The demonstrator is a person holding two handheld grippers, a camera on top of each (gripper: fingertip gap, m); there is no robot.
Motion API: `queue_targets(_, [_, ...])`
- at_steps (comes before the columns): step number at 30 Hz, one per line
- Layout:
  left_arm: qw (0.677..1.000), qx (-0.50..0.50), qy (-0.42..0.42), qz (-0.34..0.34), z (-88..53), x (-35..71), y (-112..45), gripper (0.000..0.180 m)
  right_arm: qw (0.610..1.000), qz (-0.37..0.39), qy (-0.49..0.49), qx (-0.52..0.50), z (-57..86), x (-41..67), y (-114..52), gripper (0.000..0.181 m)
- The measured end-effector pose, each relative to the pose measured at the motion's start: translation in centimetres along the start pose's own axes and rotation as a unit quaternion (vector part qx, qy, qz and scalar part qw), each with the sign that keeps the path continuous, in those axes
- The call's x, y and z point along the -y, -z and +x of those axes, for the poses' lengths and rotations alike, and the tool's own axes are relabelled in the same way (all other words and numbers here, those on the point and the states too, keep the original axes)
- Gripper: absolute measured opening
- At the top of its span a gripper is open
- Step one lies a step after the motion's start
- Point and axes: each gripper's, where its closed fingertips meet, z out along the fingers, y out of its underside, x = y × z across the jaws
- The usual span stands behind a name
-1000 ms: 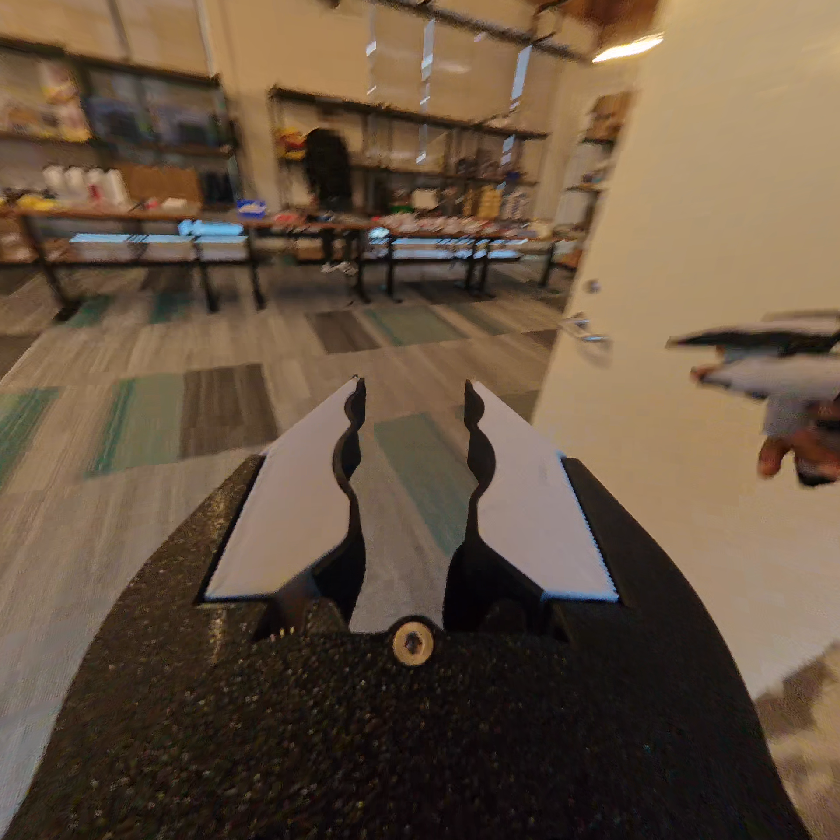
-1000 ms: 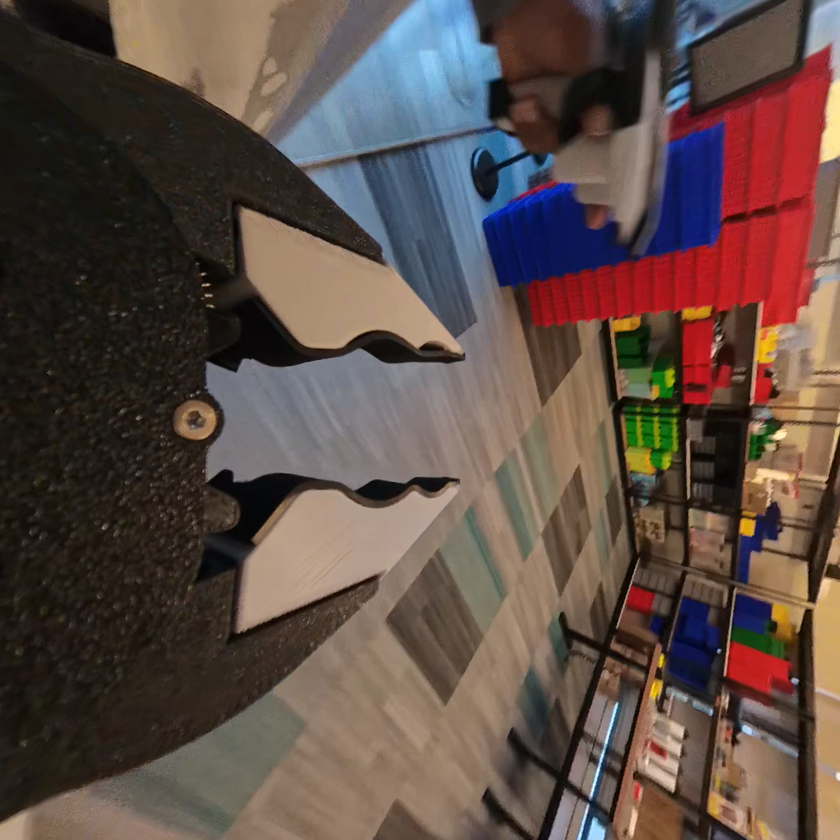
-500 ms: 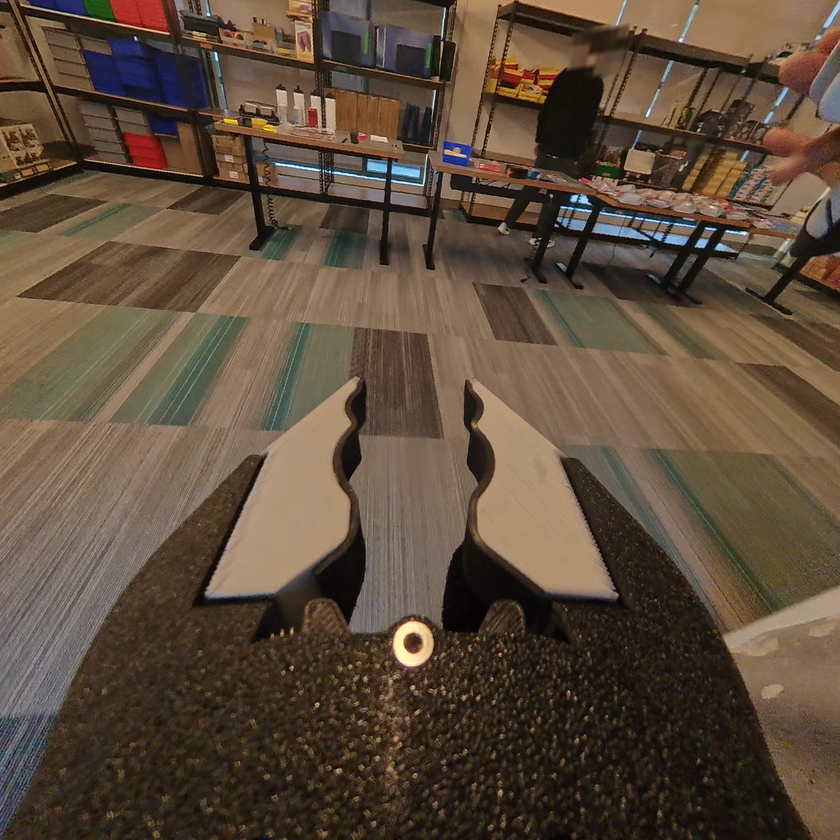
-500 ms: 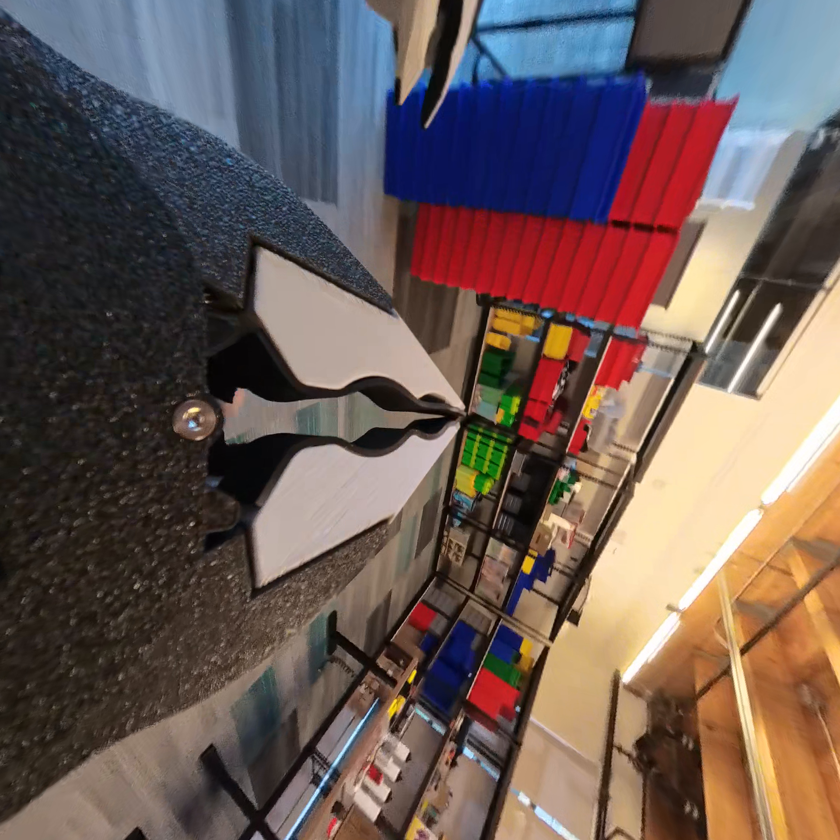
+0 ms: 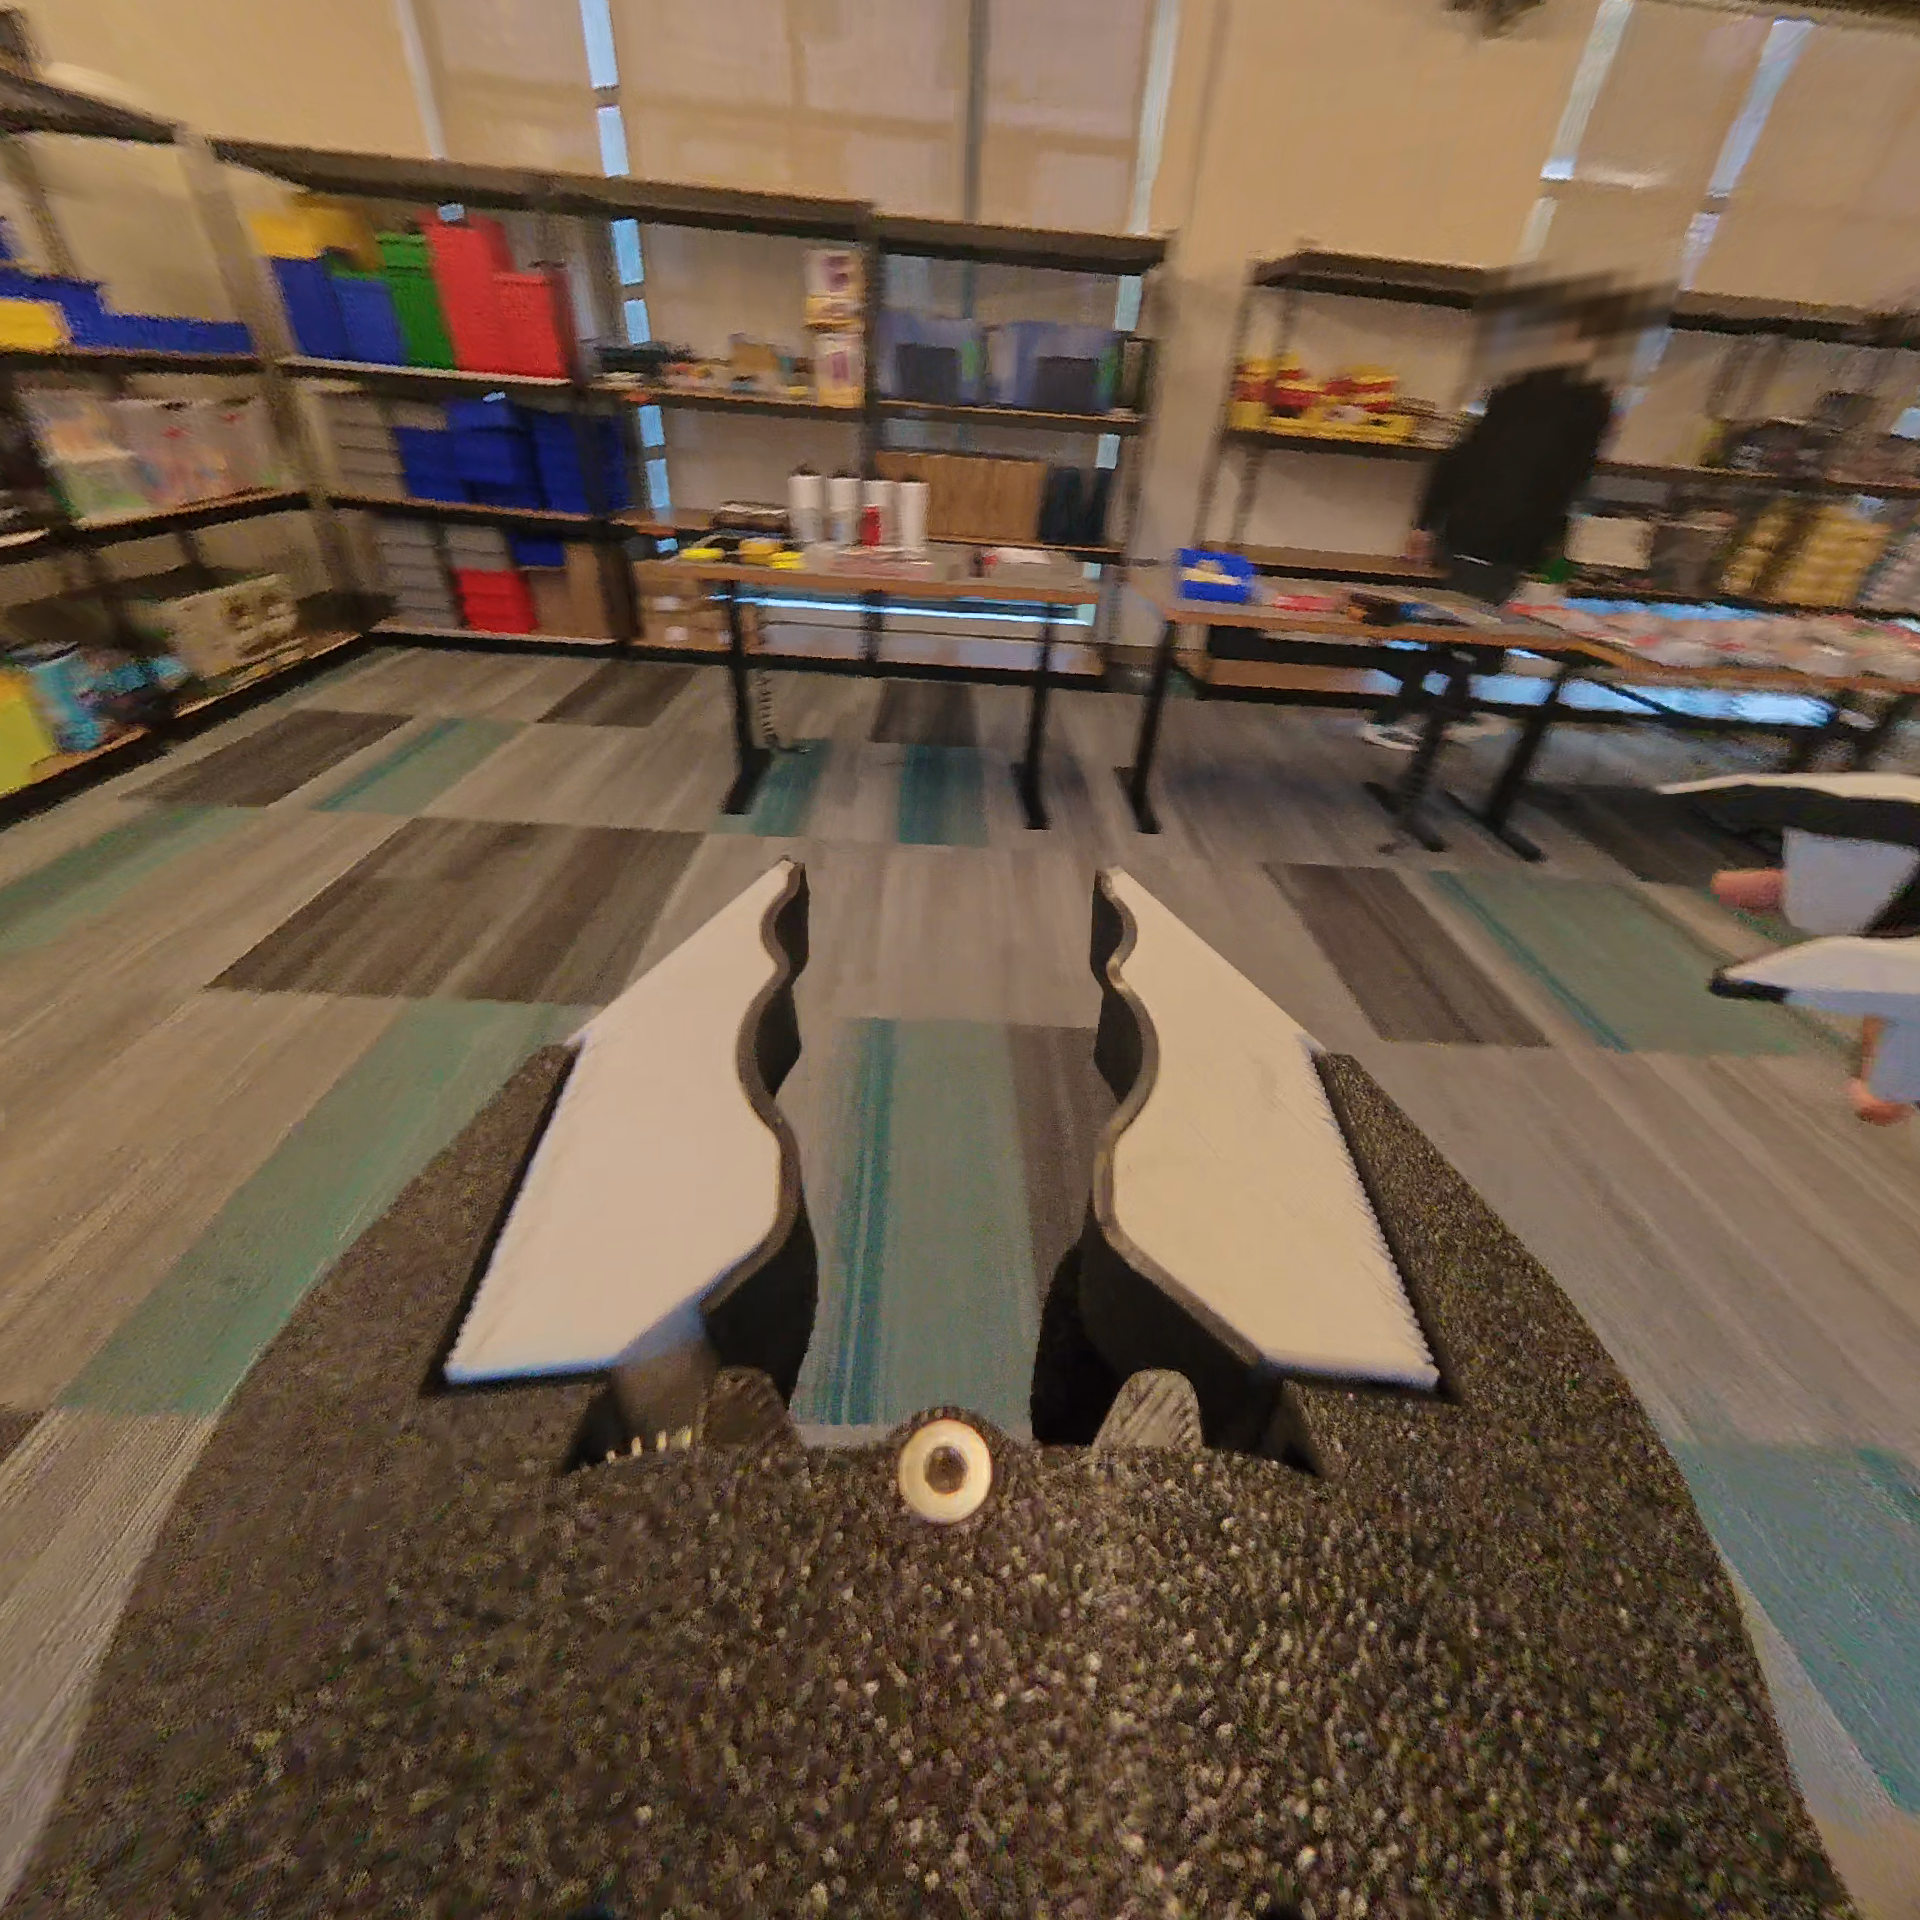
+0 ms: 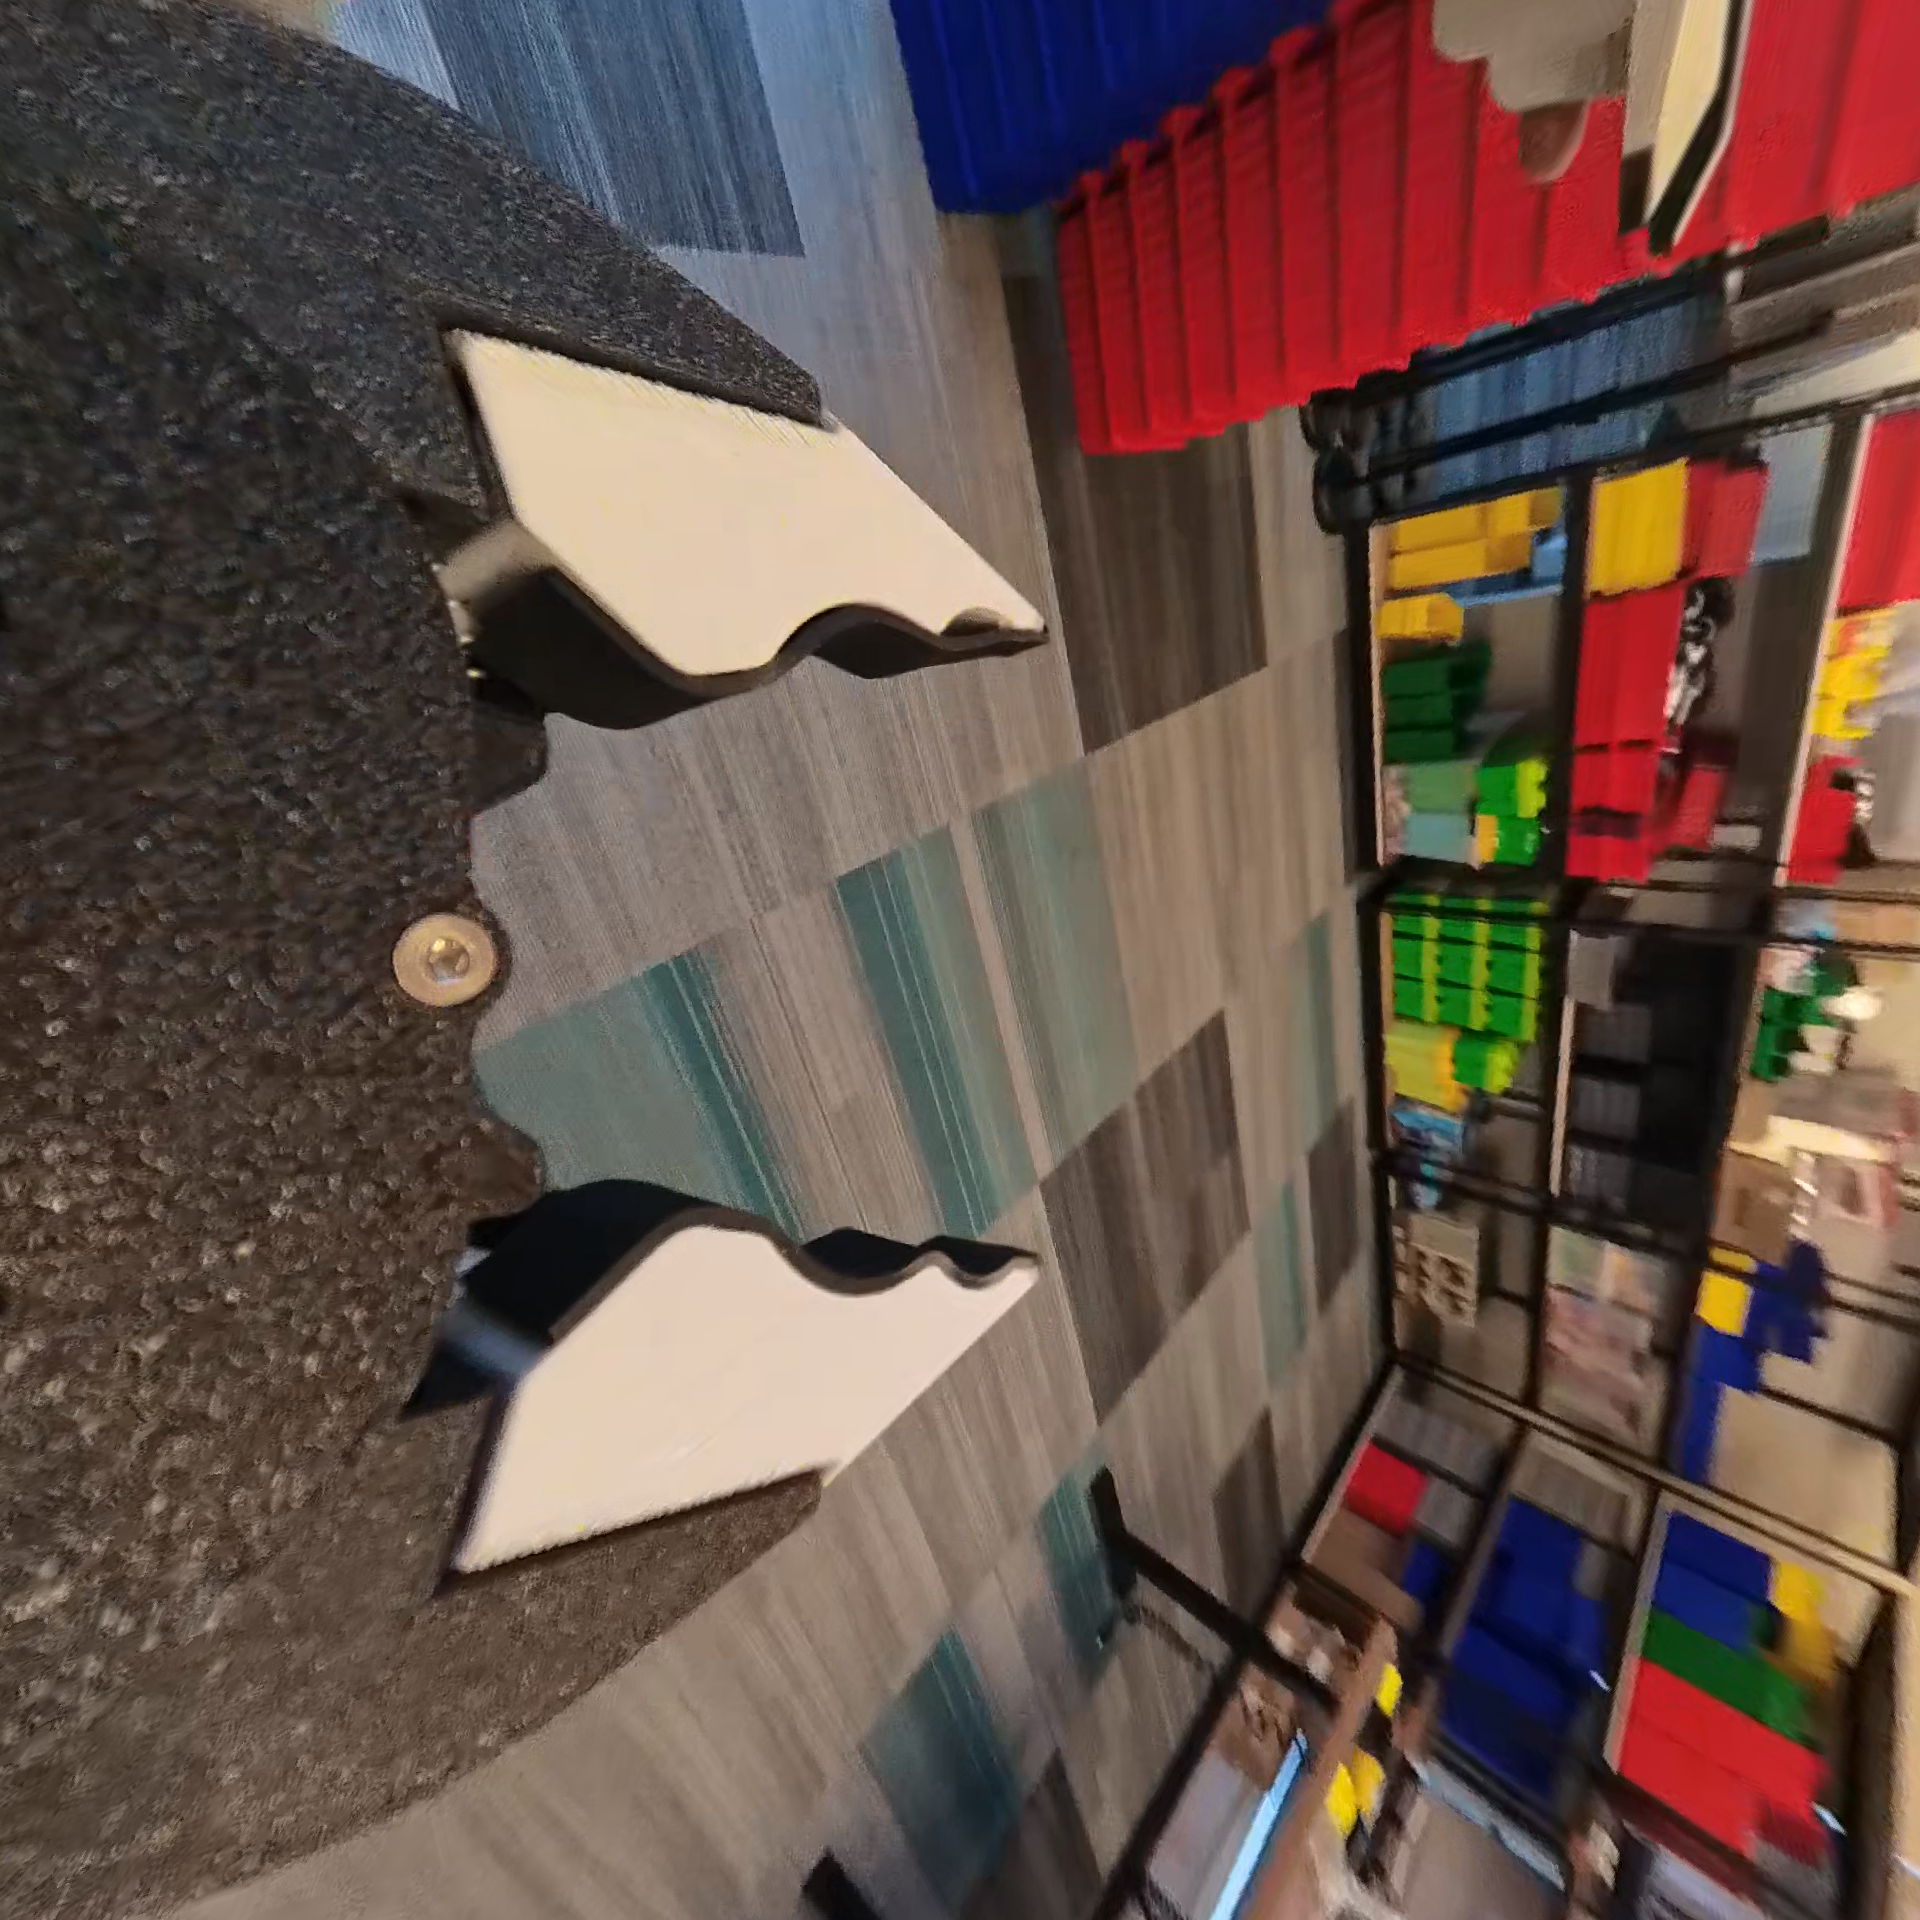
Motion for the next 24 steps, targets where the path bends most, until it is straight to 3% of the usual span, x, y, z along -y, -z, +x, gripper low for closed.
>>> queue_targets(4, [0.989, 0.141, 0.043, -0.009, -13.5, -1.9, -6.0, 0.052, 0.996, -0.015, -0.038, 0.082, 4.5, 2.1, -16.7, 0.109])
queue_targets(14, [0.939, 0.332, 0.093, 0.009, -45.0, -1.8, -15.7, 0.035, 0.943, 0.027, 0.079, 0.323, 2.8, 17.3, -59.3, 0.095])
queue_targets(19, [0.936, 0.33, 0.122, 0.0, -62.8, -3.6, -25.2, 0.034, 0.94, 0.017, 0.028, 0.339, -0.1, 20.1, -78.3, 0.094])
queue_targets(21, [0.947, 0.301, 0.112, 0.009, -70.0, -0.5, -30.4, 0.038, 0.934, 0.011, -0.015, 0.357, -1.5, 21.8, -84.3, 0.094])
queue_targets(24, [0.961, 0.266, 0.071, 0.021, -79.6, 6.5, -37.6, 0.042, 0.927, -0.002, -0.002, 0.375, -3.2, 23.9, -92.9, 0.093])
